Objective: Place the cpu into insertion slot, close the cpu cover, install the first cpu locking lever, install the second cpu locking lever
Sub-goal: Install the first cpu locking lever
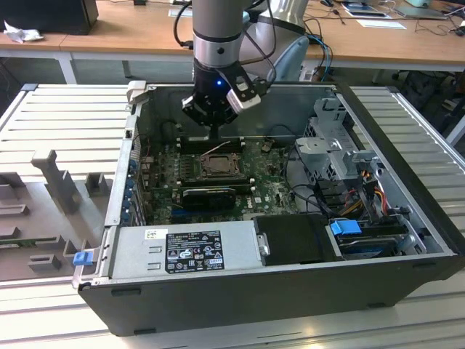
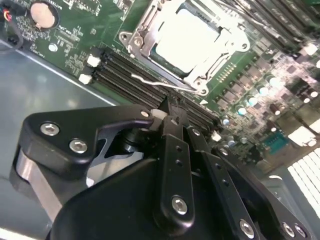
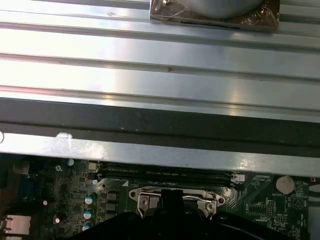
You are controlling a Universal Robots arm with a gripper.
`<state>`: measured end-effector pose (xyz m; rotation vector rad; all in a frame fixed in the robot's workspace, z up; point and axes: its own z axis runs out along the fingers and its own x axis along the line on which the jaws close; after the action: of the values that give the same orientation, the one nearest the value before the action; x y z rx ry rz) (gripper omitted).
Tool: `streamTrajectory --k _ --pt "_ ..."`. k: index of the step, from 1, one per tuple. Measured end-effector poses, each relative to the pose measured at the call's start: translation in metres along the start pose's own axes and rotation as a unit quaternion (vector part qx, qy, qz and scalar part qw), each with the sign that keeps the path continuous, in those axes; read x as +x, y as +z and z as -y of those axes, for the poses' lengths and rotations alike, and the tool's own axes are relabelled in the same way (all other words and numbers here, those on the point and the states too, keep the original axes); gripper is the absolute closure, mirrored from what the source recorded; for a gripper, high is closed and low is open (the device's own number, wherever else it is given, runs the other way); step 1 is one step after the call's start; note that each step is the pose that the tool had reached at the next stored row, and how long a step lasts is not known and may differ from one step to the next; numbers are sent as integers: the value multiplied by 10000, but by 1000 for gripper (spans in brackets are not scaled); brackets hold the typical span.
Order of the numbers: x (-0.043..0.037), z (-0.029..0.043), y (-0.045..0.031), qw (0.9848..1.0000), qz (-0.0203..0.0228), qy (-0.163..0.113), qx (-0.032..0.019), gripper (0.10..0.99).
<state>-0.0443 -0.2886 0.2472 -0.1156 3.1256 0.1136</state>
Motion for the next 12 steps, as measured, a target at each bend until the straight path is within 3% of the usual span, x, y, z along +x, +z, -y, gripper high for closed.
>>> streamTrajectory --k 7,12 --pt "-28 2 134 10000 1 1 0 980" --pt "-56 -24 167 10000 0 1 0 980"
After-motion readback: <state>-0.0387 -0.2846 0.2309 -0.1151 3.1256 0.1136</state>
